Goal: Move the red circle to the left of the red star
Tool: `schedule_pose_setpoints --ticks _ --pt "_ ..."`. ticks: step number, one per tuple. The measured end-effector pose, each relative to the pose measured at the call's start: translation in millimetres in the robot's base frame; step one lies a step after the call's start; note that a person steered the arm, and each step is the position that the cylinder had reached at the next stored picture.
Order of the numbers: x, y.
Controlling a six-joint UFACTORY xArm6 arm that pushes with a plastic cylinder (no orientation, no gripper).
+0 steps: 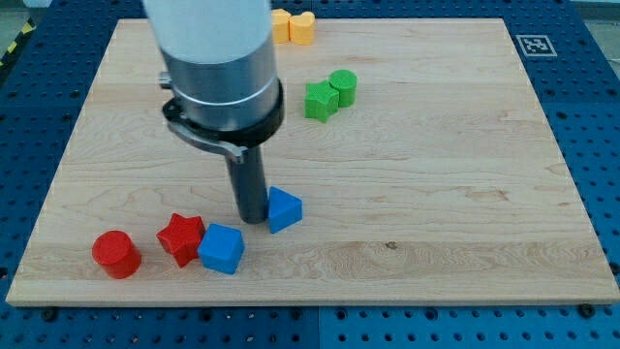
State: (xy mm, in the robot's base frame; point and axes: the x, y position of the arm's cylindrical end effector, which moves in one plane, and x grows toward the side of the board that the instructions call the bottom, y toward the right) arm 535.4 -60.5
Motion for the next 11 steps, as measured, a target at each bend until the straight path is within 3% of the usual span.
schedule_pose_setpoints --ticks 2,4,6,7,8,9,11 --pt "3.0 -24.3" --pt "-20.0 -48.5" --pt "-15.1 -134.2" --pt "9.4 -180.0" --pt "59.9 -213.1" --pt "82.8 -208.1" --pt "71.3 -92.8"
